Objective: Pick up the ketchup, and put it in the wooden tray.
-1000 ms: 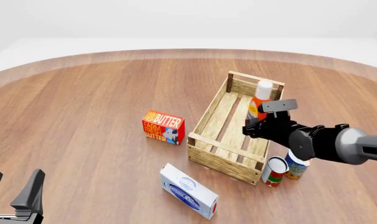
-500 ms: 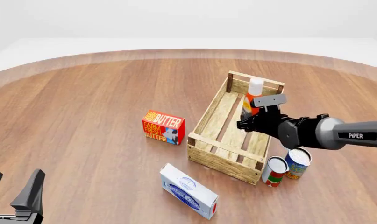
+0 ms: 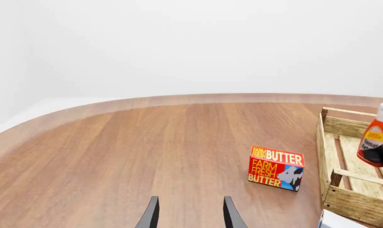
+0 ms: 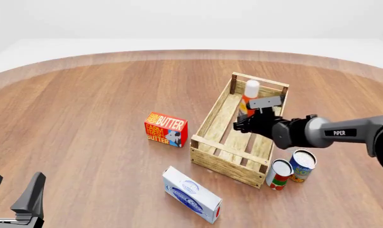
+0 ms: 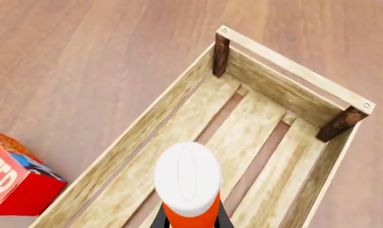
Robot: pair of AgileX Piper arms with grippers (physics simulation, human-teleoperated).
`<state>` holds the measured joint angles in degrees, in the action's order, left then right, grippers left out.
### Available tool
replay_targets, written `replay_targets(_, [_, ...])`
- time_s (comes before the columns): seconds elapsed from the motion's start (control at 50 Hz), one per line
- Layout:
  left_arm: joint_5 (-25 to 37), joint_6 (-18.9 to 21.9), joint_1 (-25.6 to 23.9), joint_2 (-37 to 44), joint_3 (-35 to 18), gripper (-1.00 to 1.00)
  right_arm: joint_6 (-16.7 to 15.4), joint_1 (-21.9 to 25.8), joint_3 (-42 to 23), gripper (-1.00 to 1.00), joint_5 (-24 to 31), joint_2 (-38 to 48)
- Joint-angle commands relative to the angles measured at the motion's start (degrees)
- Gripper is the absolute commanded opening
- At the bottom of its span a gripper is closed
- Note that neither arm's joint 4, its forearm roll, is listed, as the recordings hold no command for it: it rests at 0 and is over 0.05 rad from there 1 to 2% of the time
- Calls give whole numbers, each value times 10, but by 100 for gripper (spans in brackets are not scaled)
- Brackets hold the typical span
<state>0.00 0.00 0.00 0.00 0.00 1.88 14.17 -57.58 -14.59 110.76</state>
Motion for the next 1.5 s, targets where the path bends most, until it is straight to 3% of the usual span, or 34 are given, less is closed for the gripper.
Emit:
replay_targets(0.02, [0,0,0,0,0,100,13,4,-16,-100,-8,23])
replay_targets(1.5, [0,0,0,0,0,100,4,-3,-37,-100,-13,77])
